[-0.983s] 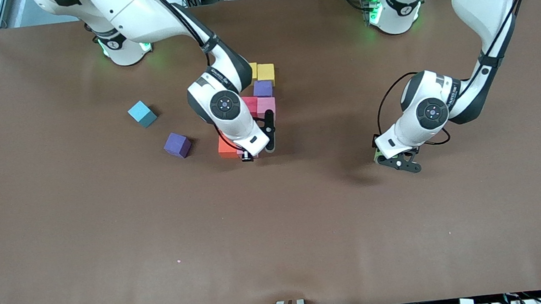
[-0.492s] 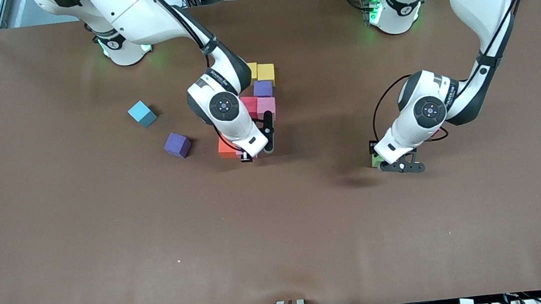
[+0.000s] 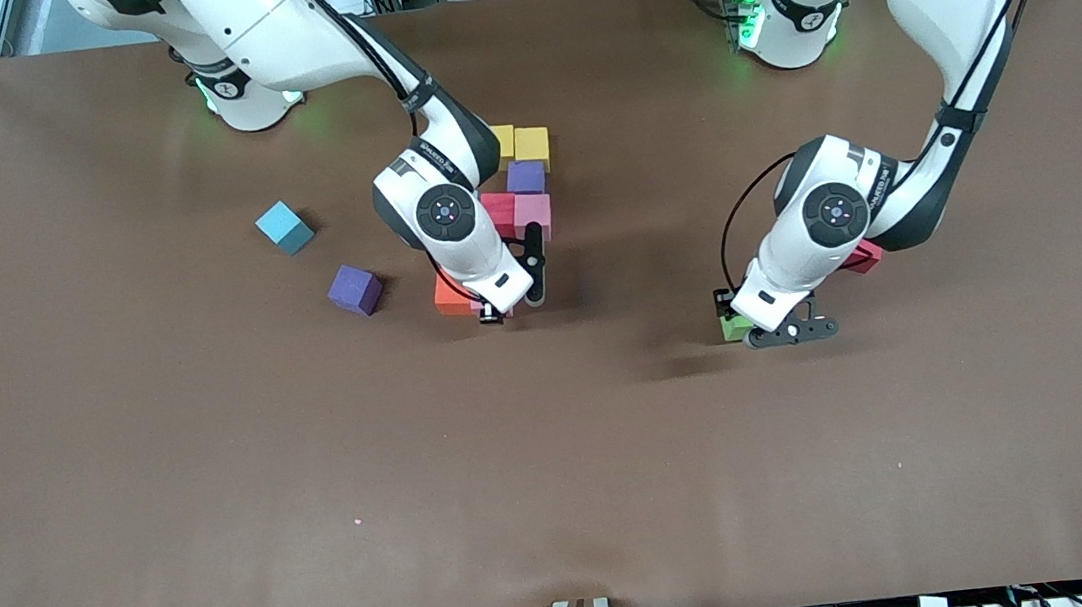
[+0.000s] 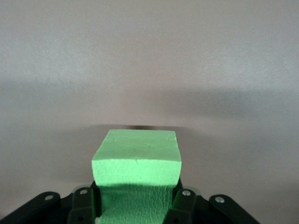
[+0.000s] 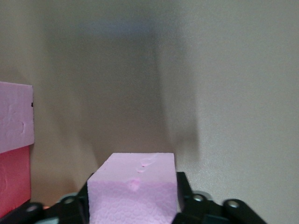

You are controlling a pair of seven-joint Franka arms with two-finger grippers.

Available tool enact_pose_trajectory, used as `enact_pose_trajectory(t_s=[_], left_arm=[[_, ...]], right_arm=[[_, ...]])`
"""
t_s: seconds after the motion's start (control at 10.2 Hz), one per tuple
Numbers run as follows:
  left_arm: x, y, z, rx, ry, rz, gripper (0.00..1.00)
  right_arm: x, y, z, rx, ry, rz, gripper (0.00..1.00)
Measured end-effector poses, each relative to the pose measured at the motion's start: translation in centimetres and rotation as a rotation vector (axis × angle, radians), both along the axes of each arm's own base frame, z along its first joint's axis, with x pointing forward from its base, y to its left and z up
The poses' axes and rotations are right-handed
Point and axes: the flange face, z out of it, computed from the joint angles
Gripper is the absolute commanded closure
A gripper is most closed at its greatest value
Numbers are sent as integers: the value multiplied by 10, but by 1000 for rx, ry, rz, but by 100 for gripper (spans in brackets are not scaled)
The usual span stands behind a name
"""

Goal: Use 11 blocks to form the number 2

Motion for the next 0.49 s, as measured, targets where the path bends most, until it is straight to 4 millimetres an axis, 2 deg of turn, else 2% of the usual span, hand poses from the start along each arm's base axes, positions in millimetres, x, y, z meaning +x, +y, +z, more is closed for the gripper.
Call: enact_pose_trajectory(t_s=[0.3, 0.49], left_arm=[[-4, -15, 5, -12, 3, 131, 60], [-10, -28, 7, -14, 9, 218, 60]], right_arm=[[-2, 4, 2, 4, -1, 6, 0], [-2, 9, 12, 16, -12, 10, 0]])
